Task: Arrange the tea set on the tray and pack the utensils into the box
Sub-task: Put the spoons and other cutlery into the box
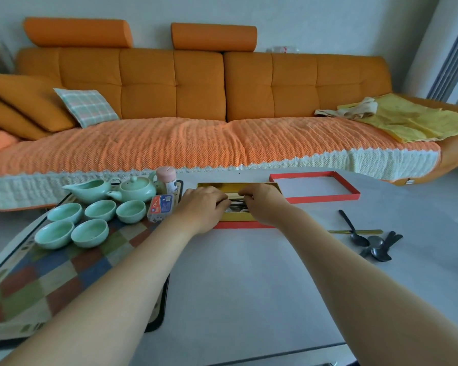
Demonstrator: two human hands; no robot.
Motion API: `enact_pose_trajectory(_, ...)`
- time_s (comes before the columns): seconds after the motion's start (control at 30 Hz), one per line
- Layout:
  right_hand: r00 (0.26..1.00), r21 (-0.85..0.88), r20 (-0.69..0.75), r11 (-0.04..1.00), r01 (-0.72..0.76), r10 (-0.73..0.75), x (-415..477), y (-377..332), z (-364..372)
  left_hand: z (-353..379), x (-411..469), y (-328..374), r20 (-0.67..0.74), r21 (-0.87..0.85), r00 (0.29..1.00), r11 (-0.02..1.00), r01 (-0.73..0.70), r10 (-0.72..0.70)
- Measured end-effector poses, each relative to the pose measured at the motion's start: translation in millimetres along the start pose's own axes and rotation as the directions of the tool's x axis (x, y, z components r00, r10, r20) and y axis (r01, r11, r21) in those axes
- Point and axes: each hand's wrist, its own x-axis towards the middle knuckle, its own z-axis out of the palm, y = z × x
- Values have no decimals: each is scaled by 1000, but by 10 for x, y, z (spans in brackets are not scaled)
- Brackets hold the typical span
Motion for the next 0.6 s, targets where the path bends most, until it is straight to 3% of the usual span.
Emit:
enact_pose_trajectory(0.13,1000,93,-2,995,22,-22,-81,56,-58,39,43,105,-22,3,1000,1000,10,-10)
enact_pose_trajectory(0.4,969,128,-233,985,113,-81,-420,456,-439,-27,153,803,-172,-36,968,981,-191,183)
enact_pose_trajectory(0.5,989,51,-148,998,37,-29,-660,675,-566,42,162,1073,-182,-36,949,963,-268,257)
enact_pose_trajectory(0.6,1000,-40,-1,999,-31,31,-876,903,-649,168,156,1268,-98,38,940,945,-325,327)
